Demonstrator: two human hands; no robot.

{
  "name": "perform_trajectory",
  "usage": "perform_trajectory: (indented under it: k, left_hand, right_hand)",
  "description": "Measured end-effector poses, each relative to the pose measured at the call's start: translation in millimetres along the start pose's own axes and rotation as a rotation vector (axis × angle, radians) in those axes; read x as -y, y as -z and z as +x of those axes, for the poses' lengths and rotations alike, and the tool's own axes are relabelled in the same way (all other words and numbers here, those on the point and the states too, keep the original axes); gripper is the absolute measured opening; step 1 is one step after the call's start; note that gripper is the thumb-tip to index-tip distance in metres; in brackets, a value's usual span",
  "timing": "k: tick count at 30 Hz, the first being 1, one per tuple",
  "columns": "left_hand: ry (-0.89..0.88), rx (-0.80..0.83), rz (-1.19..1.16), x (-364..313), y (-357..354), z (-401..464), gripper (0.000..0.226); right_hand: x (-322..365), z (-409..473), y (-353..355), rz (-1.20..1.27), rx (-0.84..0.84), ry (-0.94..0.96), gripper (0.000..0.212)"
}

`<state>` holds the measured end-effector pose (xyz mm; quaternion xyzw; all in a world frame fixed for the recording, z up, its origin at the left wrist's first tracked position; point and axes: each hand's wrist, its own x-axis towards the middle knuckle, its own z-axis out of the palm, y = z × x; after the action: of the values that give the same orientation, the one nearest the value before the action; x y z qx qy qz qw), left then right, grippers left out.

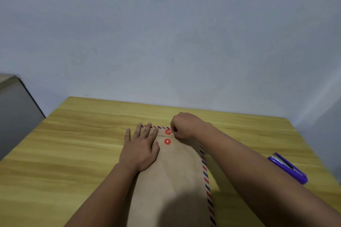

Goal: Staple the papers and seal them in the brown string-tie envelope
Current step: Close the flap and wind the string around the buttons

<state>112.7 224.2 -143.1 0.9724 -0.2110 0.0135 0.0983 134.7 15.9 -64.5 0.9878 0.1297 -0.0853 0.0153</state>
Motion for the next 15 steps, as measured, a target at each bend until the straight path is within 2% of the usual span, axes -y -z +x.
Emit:
perform_trajectory:
  k: [4,6,8,15]
  left_hand:
    - [-0.004,0.022,0.023,-1.0,0.2,-0.4,0.061]
    - [-0.004,0.031,0.022,-1.2,1.0,-0.8,0.061]
    - [-0.005,0.031,0.018,-1.3,1.3,-0.6,0.061]
    - [-0.006,0.005,0.019,0.8,-1.9,0.1,0.064]
  right_hand:
    - [6.8,4.6,2.6,-0.177,0.073,0.069,0.005]
    - [5.6,3.9,1.0,-0.164,0.09,0.085,0.011]
    - [2.2,1.0,0.6,-0.094,0.067,0.082,0.016]
    - [-0.7,-5.6,-3.7,0.271,-0.151,0.043,0.013]
